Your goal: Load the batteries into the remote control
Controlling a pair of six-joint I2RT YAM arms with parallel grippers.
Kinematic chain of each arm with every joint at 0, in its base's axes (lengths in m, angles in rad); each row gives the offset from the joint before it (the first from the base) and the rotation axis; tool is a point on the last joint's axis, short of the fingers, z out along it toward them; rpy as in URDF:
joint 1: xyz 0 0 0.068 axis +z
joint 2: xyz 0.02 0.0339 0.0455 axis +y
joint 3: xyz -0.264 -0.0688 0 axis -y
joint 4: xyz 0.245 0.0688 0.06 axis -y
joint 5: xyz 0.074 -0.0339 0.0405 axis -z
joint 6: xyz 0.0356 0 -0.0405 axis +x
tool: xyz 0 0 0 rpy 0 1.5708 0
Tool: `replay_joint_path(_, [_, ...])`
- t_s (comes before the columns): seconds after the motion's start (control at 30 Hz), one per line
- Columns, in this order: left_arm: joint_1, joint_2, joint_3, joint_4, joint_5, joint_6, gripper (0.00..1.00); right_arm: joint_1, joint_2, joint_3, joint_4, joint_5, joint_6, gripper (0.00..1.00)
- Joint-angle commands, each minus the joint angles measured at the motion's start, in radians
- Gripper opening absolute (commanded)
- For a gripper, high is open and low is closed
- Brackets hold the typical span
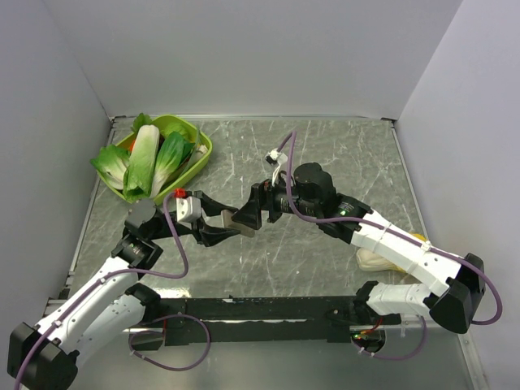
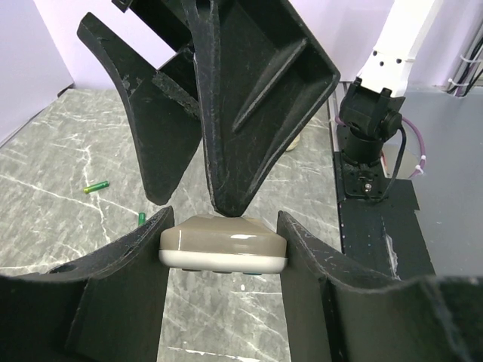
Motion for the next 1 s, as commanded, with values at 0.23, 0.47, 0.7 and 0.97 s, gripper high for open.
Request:
replay_joint_path(0.23, [-0.005,0.000,0.040,0.072,-0.003,-0.032,0.02,0.016,-0.011,0.055,0.045,-0.009,0.005,0.94])
replay_joint_path(0.47, [-0.006,0.002,0.047,0.075,-0.003,-0.032,0.02,0.027,0.003,0.072,0.040,-0.029,-0.008,0.95])
replay_joint_path(0.7, [-0.006,0.005,0.060,0.077,0.003,-0.031,0.02,0.038,0.050,0.109,-0.044,0.003,-0.040,0.95])
replay_joint_path(0.97, [-0.006,-0.017,0.044,0.109,-0.015,-0.058,0.02,0.010,0.028,0.040,-0.018,0.053,0.006,0.94])
